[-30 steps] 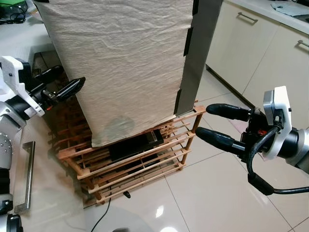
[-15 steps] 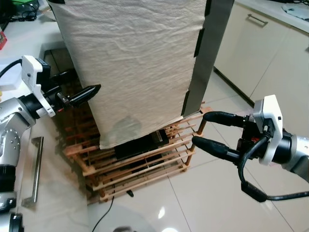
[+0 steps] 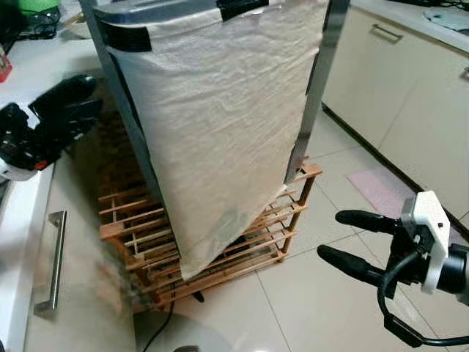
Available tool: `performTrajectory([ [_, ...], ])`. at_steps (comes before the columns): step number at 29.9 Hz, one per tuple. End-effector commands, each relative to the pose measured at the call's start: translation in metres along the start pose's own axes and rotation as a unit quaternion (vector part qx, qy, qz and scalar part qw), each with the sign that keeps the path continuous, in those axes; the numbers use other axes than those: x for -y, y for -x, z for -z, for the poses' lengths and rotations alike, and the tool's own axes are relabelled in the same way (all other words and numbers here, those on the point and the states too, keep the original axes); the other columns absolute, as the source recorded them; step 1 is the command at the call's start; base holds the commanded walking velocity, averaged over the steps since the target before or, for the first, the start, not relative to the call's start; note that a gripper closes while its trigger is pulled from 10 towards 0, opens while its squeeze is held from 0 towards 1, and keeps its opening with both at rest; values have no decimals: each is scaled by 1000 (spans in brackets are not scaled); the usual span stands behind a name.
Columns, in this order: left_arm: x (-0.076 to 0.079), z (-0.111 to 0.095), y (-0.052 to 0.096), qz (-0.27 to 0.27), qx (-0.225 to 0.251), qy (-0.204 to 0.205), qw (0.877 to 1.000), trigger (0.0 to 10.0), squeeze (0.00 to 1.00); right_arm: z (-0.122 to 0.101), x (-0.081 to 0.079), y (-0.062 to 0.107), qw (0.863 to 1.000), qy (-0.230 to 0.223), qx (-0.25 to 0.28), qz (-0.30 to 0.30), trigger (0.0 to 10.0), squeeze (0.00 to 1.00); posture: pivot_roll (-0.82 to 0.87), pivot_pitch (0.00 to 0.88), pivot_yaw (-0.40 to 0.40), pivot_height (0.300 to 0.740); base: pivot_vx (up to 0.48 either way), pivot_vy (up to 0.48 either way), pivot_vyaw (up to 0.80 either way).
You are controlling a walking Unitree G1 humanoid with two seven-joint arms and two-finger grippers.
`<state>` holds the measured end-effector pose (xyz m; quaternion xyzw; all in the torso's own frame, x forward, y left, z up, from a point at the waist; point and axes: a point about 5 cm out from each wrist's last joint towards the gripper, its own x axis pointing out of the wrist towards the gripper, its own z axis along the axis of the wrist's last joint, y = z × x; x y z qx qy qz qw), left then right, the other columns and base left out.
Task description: Restocking fridge
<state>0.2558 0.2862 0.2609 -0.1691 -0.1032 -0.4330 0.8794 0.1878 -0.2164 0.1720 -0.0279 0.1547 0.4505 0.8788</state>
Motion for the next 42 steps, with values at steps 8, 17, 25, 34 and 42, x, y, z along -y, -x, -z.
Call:
performTrajectory([
  [8,-28,22,-1,-161,-42,-51,985,10000,0,0,-4,-1,1000,18,9,11,10000,0,7,0,16,740,0,0,0],
  [17,-13,55,-37,-142,-129,-127,973,10000,0,-1,-4,-10,999,30,21,21,10000,0,6,0,14,740,0,0,0],
  [25,-2,69,-54,-176,-116,-167,963,10000,0,0,13,-15,991,24,43,121,10000,0,1,0,12,740,0,0,0],
  [34,10,83,-55,-203,-101,-149,962,10000,0,1,14,-21,985,20,57,163,10000,0,4,7,9,740,0,0,0],
  [42,21,88,-55,-205,-101,-166,959,10000,0,-11,18,-28,968,61,90,228,10000,0,3,13,10,740,0,0,0],
])
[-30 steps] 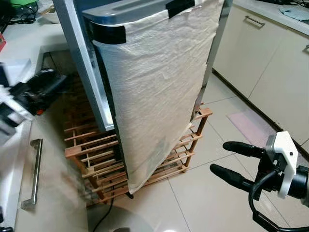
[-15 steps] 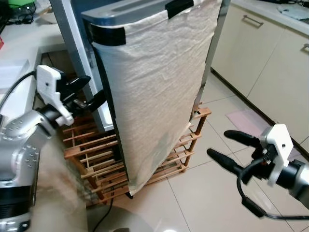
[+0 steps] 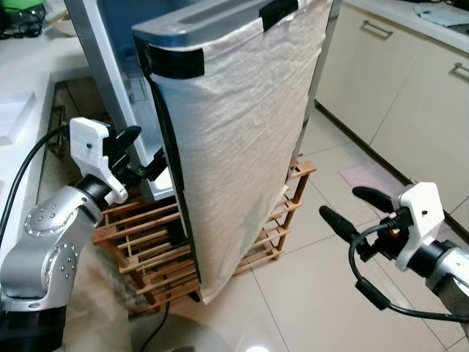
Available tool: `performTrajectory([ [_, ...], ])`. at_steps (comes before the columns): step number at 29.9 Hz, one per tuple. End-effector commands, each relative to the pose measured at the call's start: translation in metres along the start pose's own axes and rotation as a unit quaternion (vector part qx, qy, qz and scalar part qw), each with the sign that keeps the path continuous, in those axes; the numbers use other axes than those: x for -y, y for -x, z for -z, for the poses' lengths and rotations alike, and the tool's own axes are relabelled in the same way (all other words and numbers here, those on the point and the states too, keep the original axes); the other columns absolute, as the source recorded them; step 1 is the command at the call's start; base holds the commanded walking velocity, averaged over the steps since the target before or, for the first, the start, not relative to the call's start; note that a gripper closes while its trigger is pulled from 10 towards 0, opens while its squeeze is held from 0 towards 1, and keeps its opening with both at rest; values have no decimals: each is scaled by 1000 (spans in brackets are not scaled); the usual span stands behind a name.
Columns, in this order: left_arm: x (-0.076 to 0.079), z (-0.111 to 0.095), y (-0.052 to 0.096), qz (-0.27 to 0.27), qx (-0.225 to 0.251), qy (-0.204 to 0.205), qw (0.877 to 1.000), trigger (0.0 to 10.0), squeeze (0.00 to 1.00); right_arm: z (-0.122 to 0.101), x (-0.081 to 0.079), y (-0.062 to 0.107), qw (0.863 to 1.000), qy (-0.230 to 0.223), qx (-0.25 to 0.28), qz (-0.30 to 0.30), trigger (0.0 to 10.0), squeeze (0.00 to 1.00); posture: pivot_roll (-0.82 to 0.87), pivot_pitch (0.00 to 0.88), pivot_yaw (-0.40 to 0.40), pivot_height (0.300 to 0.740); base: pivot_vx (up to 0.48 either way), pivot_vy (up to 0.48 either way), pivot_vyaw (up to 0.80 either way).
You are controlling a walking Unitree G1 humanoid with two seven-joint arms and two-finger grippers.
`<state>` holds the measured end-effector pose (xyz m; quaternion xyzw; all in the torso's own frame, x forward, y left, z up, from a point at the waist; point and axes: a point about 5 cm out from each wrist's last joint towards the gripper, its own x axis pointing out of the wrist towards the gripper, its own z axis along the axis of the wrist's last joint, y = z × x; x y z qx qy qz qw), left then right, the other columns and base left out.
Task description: Restocking fridge
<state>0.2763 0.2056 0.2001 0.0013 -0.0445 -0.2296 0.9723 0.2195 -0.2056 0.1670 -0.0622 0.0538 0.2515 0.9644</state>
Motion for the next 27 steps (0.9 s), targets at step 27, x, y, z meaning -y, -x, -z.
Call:
performTrajectory([
  [27,16,-2,-1,-11,1,-6,1000,10000,0,-29,-8,-28,996,33,72,49,10000,0,14,11,4,740,0,-376,148],
])
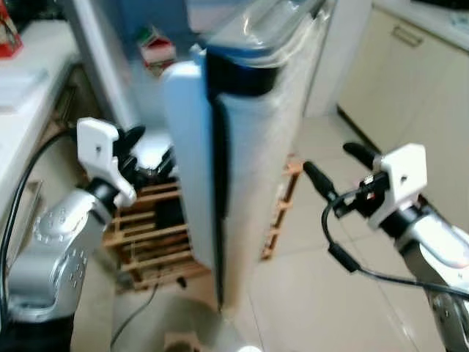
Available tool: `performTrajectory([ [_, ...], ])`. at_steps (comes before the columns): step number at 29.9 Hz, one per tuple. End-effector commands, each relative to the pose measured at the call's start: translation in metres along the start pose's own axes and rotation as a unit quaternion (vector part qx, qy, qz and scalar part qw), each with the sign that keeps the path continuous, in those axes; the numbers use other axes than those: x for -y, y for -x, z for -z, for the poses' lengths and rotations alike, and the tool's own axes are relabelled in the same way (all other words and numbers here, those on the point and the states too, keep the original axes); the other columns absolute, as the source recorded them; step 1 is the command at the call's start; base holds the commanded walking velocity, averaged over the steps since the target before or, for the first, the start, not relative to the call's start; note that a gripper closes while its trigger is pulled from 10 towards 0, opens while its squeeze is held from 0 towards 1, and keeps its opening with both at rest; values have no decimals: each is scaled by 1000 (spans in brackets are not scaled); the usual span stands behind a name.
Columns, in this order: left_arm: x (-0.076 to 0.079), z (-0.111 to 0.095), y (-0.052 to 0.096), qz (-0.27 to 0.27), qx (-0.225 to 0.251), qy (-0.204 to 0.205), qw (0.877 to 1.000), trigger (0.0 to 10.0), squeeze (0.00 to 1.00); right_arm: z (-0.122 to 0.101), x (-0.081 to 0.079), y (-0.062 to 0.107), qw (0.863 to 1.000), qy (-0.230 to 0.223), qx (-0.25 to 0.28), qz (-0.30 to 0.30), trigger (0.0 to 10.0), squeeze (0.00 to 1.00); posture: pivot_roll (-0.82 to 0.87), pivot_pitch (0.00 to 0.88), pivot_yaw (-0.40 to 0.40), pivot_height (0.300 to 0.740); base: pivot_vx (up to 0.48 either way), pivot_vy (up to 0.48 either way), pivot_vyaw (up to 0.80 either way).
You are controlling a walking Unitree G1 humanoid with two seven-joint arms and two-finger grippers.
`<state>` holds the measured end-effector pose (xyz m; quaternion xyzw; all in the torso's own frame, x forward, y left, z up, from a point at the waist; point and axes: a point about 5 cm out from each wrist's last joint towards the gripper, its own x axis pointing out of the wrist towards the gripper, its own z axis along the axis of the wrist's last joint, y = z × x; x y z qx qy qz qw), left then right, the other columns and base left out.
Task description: Restocking fridge
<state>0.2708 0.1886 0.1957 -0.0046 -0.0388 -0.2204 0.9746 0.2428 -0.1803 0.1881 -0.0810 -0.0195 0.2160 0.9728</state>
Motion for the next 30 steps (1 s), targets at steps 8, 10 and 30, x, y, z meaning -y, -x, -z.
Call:
performTrajectory([
  [8,2,-5,2,2,1,-15,1000,10000,0,15,13,10,997,-25,-23,72,10000,0,14,10,8,740,0,-404,0],
  [10,2,-5,2,2,1,-16,1000,10000,0,15,11,9,997,-25,-23,71,10000,0,14,10,8,740,0,-405,0],
  [30,7,3,-6,-30,-9,-74,997,10000,0,35,-7,20,992,-66,-49,100,10000,0,16,0,2,740,0,-240,0],
])
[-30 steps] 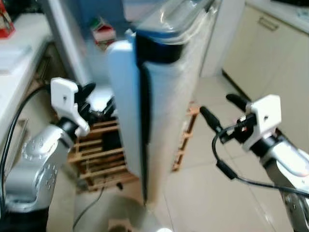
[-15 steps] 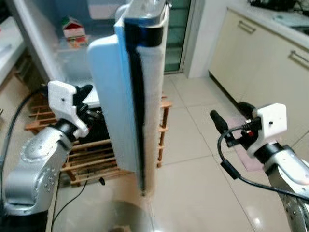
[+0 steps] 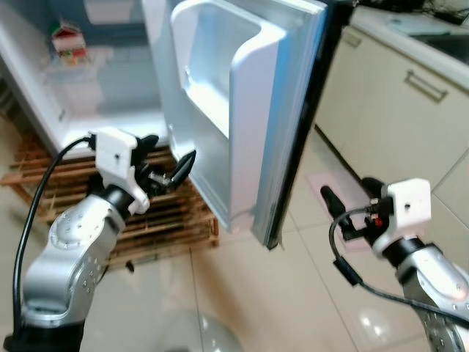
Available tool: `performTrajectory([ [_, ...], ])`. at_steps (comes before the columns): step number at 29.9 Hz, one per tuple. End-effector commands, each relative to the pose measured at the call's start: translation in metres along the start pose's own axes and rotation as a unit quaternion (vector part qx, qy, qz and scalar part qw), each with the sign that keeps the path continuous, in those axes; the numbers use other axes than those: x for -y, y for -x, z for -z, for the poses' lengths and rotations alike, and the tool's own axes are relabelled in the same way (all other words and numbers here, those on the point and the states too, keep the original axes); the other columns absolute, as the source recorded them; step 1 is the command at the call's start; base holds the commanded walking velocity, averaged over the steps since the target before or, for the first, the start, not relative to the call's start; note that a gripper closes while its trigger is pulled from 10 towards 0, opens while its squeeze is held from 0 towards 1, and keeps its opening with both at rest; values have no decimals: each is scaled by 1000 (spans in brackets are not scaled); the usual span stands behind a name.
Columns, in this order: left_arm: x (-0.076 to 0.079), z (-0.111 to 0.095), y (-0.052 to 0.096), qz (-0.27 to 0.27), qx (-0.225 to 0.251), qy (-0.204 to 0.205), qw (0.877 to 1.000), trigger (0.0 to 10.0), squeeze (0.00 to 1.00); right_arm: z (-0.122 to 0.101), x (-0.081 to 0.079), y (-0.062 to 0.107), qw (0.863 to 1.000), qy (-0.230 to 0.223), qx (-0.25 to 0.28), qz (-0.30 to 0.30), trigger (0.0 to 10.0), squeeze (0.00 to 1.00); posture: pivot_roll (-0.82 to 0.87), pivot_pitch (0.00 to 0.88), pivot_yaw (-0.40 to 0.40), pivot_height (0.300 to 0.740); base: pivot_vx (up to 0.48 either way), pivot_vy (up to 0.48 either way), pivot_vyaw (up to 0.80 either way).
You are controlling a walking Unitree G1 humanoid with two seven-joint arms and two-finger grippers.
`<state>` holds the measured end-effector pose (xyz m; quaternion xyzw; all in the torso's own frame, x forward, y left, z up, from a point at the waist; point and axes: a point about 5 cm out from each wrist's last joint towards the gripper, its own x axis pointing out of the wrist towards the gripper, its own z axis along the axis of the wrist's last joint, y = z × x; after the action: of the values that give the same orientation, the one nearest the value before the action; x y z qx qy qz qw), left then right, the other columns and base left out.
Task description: Restocking fridge
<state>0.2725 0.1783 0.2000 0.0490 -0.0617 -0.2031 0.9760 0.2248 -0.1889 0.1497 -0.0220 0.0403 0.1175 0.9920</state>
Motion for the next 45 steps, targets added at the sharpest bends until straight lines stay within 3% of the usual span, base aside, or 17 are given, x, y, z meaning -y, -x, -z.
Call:
performTrajectory([
  [1,1,7,-1,-16,-19,-18,1000,10000,0,-2,-2,1,1000,0,6,8,10000,0,14,0,3,740,0,0,0],
  [4,7,11,-2,-34,-17,6,999,10000,0,-1,-4,2,1000,-9,9,11,10000,0,7,0,6,740,0,0,0],
  [12,9,16,-7,-65,-31,14,997,10000,0,-10,-21,-1,999,-9,34,-29,10000,0,4,0,9,740,0,0,0],
  [25,23,15,-15,-50,-17,3,999,10000,0,-11,-36,-17,999,-29,34,-12,10000,0,-1,8,9,740,0,212,0],
  [38,26,13,-18,-41,-12,1,999,10000,0,-12,-32,-22,999,-38,32,20,10000,0,-7,9,17,740,0,369,-436],
  [39,27,11,-19,-38,-15,-27,999,10000,0,-13,-29,-22,999,-11,31,34,10000,0,-7,10,17,740,0,-296,0],
  [40,28,11,-20,-40,-16,-28,999,10000,0,-12,-29,-23,999,-3,28,38,10000,0,-7,10,16,740,0,-480,0],
  [43,27,12,-20,-51,-16,-19,998,10000,0,-13,-28,-24,998,14,32,48,10000,0,-10,11,16,740,0,-480,0],
  [45,29,12,-20,-50,-14,9,999,10000,0,-13,-27,-24,998,22,35,53,10000,0,-10,11,16,740,0,0,0],
])
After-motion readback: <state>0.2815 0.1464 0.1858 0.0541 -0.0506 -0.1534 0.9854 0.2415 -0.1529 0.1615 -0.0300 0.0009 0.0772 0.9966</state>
